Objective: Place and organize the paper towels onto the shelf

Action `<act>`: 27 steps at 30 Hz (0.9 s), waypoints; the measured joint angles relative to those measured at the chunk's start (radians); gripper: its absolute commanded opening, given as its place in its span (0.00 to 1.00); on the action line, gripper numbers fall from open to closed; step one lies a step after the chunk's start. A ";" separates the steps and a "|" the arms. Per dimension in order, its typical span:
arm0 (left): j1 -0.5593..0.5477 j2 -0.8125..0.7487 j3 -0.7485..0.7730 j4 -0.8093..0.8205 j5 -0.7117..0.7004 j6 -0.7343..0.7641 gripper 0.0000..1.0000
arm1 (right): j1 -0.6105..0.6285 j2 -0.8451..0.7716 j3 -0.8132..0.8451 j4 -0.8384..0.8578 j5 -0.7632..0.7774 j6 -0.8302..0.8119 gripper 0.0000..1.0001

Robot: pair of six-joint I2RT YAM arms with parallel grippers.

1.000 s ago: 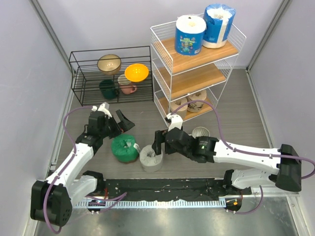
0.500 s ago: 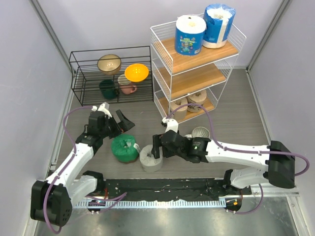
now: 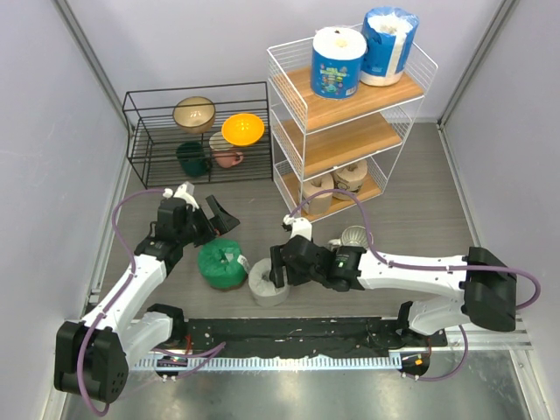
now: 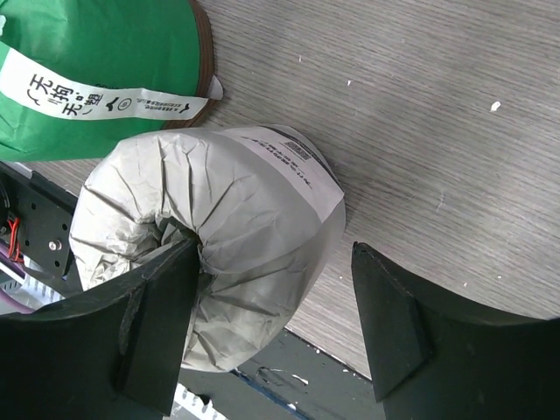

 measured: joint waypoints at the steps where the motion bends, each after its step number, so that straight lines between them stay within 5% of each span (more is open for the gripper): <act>1: 0.000 0.000 0.000 0.000 0.000 0.000 1.00 | 0.001 0.003 0.000 0.001 0.000 0.001 0.73; 10: 0.000 0.000 0.000 -0.001 0.000 0.000 1.00 | 0.004 0.018 0.000 0.007 0.000 0.009 0.43; 20: 0.000 0.000 0.000 -0.001 0.000 0.000 1.00 | 0.004 -0.048 0.000 -0.078 0.053 0.020 0.42; 27: 0.000 0.000 0.000 0.000 0.000 0.000 1.00 | -0.020 -0.261 0.018 -0.166 0.140 0.023 0.39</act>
